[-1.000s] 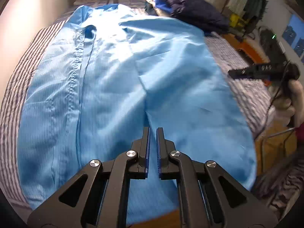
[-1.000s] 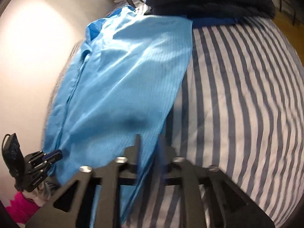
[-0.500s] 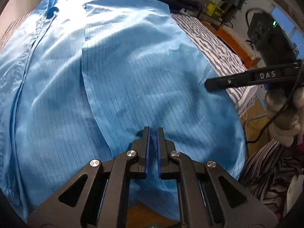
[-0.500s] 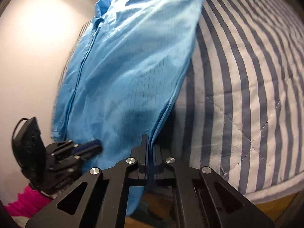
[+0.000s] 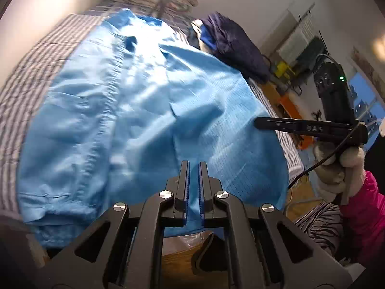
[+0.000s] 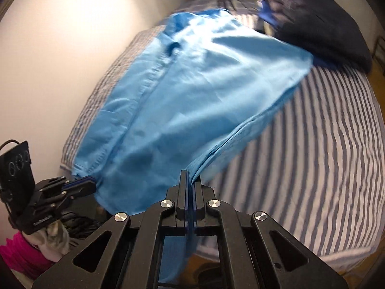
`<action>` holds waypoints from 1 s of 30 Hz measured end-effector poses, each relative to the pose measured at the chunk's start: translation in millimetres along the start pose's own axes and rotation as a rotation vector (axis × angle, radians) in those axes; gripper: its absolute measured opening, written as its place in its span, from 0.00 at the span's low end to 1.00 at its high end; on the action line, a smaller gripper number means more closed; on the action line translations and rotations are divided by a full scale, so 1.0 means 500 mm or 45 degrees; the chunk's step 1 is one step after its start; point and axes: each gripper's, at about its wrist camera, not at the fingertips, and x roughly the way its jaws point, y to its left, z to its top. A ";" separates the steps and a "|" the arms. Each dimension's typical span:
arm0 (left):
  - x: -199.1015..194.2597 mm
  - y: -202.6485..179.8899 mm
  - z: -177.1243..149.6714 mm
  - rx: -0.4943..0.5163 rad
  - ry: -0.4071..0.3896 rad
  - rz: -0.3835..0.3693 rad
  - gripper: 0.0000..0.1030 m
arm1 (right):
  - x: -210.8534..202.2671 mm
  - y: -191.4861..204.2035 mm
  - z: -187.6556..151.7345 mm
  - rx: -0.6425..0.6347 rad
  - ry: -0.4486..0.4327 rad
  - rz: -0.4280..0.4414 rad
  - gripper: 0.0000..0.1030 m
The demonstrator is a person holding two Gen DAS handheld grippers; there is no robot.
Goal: Fold large clothes
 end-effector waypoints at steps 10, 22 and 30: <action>-0.083 0.134 -0.004 -0.204 -0.108 0.065 0.05 | 0.145 0.151 0.066 -0.192 0.112 0.055 0.01; -0.075 0.199 -0.032 -0.349 -0.076 0.069 0.38 | 0.294 0.186 0.045 -0.207 0.295 0.218 0.10; -0.047 0.169 -0.028 -0.382 -0.006 -0.070 0.49 | 0.070 0.107 0.019 -0.099 0.080 0.382 0.28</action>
